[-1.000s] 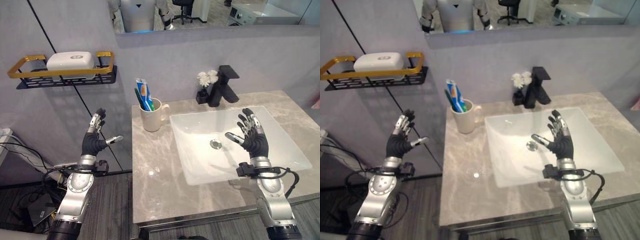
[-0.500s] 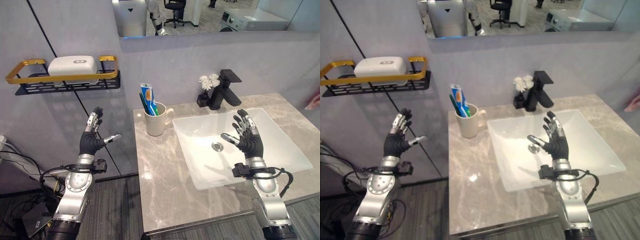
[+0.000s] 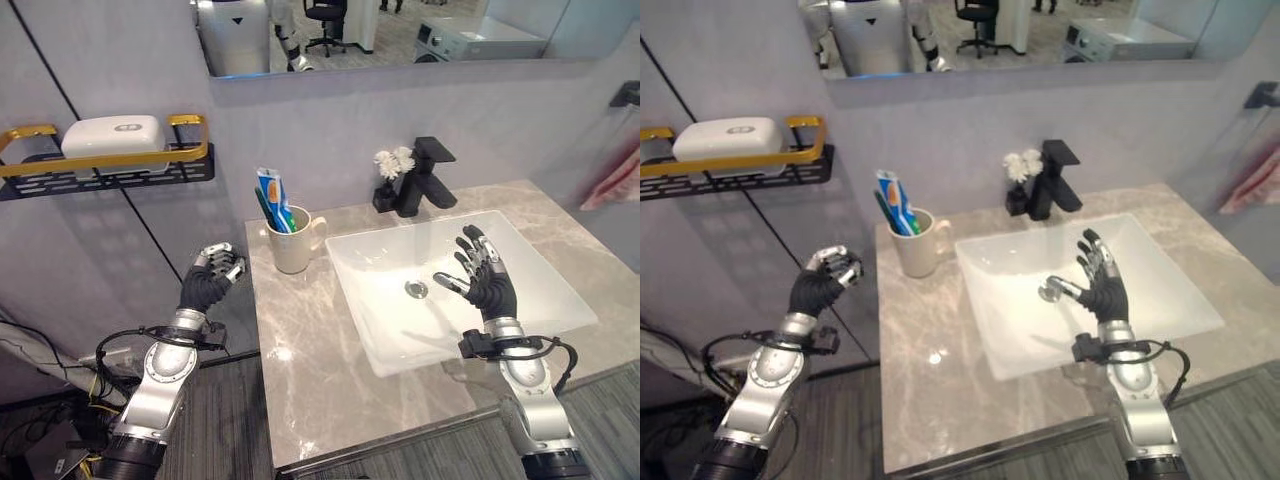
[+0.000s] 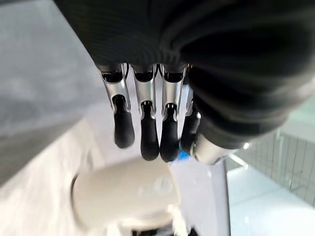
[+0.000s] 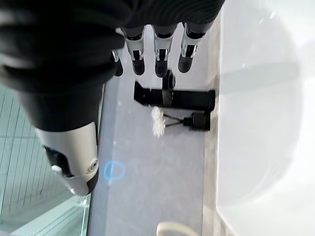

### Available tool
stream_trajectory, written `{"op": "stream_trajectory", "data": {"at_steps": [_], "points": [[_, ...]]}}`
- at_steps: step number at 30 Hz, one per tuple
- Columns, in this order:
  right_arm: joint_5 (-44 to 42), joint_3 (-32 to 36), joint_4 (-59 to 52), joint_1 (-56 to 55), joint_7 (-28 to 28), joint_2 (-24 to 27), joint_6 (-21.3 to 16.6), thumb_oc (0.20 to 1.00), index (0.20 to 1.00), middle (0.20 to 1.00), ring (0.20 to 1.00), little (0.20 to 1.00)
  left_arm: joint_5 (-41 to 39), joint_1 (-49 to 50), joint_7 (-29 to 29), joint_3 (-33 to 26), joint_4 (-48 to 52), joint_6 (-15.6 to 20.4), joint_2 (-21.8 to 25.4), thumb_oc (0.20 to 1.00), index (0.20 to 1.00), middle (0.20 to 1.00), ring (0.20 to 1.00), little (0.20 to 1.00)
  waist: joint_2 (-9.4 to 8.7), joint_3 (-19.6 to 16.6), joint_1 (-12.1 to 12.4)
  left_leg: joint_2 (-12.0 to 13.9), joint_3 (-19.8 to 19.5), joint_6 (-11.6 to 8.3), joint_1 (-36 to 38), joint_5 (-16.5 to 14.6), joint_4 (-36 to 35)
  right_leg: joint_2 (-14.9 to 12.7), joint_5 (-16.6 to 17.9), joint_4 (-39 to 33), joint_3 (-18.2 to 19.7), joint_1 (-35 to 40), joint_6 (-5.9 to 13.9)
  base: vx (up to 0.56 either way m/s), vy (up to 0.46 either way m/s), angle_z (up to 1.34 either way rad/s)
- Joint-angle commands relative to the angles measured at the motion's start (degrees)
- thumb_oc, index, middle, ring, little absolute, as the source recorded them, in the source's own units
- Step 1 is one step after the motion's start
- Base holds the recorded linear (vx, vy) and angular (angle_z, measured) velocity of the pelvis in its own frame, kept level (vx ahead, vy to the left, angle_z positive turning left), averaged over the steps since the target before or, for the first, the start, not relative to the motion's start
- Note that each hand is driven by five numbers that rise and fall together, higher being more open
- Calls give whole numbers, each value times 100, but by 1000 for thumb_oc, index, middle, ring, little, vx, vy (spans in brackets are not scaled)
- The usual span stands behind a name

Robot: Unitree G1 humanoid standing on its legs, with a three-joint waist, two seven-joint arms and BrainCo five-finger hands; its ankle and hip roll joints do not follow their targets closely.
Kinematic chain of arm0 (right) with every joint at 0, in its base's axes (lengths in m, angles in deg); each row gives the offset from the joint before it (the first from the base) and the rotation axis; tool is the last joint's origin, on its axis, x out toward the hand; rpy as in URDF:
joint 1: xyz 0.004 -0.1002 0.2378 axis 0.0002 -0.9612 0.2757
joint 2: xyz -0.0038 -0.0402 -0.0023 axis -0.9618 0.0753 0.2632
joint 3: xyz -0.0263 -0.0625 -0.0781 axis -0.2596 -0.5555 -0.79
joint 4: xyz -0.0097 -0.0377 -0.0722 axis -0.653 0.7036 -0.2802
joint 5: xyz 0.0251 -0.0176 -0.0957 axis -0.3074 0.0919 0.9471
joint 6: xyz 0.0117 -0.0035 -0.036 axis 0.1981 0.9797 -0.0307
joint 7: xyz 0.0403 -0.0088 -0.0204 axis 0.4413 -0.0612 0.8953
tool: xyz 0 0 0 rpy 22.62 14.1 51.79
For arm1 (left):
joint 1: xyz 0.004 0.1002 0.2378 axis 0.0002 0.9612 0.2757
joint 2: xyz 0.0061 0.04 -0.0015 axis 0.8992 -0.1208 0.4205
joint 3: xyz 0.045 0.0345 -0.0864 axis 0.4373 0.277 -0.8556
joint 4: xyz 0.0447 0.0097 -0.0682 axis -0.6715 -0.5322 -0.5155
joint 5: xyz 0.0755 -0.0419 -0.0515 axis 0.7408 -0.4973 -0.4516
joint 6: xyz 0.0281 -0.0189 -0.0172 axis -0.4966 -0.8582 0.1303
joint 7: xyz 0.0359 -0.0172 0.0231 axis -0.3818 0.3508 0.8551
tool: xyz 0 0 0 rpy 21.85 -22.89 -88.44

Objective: Put brush and paste in cup on sink, flatten towel.

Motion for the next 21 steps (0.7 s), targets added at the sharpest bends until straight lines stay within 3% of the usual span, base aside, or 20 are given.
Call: {"op": "stream_trajectory", "data": {"at_steps": [1, 21], "points": [[-29, 87, -152, 162, 94, -14, -214, 1000, 1000, 1000, 1000, 1000, 100, -460, -48, -46, -302, 186, 284, 200, 200, 200, 200, 200, -191, -215, 50, 103, -45, 11, 187, -1005, 224, -326, -350, 136, -88, -97, 343, 35, -12, -8], [-234, 61, -156, 248, 122, 56, -236, 1000, 1000, 1000, 1000, 1000, 144, -944, 0, 266, -1137, 93, 285, 200, 200, 200, 200, 200, -275, -64, -133, 238, 74, -58, -28, -980, 284, -184, -312, 121, 30, -385, 318, 11, -8, -7]]}}
